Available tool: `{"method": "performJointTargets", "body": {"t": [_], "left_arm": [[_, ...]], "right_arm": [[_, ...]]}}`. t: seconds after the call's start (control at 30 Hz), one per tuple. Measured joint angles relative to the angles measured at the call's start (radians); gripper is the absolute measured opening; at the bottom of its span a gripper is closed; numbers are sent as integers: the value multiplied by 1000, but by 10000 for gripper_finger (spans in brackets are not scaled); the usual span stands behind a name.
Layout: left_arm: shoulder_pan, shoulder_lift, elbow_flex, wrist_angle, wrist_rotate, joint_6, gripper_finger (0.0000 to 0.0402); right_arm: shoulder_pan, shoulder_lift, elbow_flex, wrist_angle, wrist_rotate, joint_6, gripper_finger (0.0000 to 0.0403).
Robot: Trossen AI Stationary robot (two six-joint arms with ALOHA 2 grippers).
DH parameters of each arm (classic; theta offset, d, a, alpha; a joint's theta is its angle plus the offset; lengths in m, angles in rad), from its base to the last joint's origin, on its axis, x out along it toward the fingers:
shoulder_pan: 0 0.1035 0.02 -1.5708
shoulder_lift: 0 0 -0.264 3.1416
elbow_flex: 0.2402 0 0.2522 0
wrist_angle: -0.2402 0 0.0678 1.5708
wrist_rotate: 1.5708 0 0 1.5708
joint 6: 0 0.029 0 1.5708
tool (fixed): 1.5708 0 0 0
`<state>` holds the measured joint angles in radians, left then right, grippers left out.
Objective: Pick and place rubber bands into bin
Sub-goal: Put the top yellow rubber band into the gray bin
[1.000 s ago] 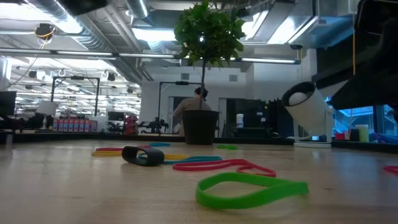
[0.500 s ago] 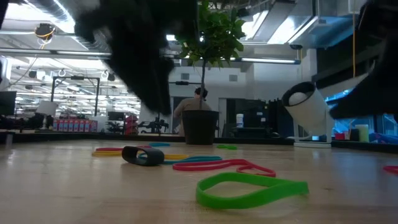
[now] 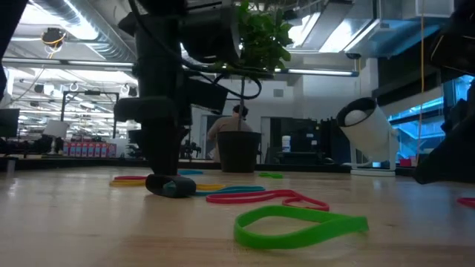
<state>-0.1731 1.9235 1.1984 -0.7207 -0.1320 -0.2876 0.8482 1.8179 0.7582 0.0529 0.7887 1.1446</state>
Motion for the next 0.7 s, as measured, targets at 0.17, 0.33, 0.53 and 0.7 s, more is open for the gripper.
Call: {"method": "performJointTargets", "body": {"t": [0.17,0.33,0.53,0.7], "left_arm": [[-3,-4,-55,65,45,-8,115],[-32,-3,-55,68,14,-25,13],[-46,-44,-16,-36,0,-68,2],[-56,-152,2,-84,-17,-92,2]], "right_arm": [[-10,0,0,1,-5,-151,5],[-58,0,0,2,-4,-333,5],[-115,-36,8,3,-72,-481,5],[-85,-74,-16,-3,-94,-525,5]]}}
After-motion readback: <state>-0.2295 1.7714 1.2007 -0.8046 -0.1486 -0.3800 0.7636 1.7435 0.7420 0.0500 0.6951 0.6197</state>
